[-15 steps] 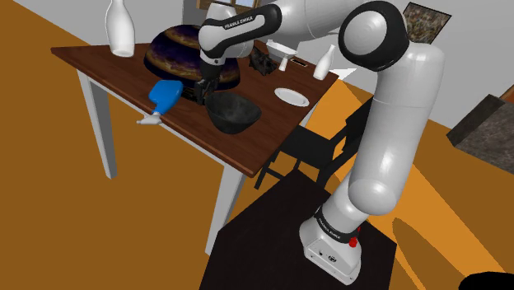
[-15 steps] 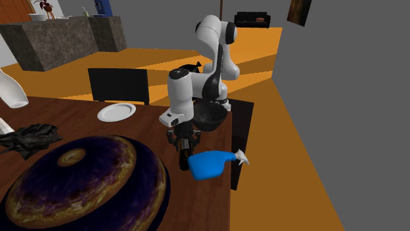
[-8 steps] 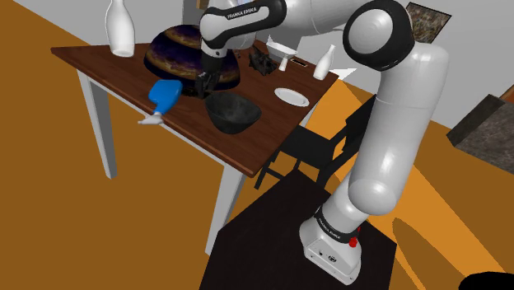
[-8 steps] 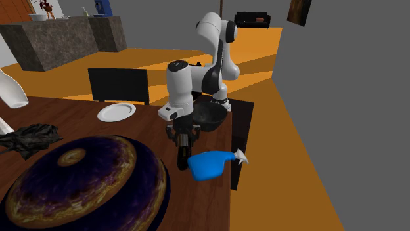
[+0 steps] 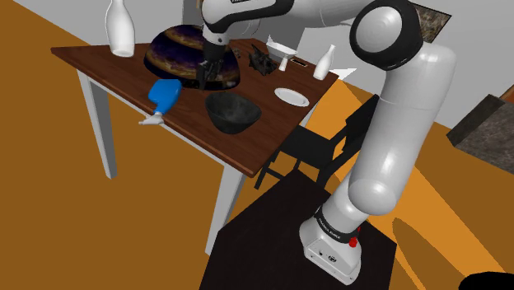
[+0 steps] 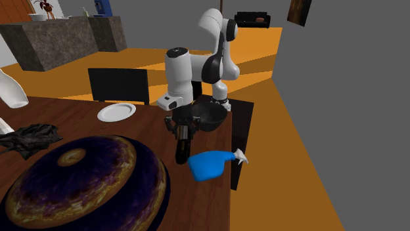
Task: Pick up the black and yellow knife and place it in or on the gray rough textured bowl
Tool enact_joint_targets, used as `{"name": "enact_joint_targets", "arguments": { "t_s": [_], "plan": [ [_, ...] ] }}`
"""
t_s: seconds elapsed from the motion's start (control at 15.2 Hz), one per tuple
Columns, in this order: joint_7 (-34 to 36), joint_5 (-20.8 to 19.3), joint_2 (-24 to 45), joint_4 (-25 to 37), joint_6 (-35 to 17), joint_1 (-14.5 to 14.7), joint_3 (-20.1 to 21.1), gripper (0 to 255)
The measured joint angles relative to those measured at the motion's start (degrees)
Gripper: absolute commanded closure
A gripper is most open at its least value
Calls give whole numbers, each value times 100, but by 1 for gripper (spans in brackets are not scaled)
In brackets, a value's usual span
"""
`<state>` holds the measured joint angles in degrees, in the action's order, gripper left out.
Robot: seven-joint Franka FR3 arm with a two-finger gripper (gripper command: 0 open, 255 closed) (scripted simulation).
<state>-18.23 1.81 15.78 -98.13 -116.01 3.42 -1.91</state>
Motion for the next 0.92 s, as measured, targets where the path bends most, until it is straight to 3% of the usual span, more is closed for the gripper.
{"name": "enact_joint_targets", "arguments": {
  "t_s": [0.92],
  "plan": [
    [34,-17,-151,863,1011,2,-2,255]
  ]
}}
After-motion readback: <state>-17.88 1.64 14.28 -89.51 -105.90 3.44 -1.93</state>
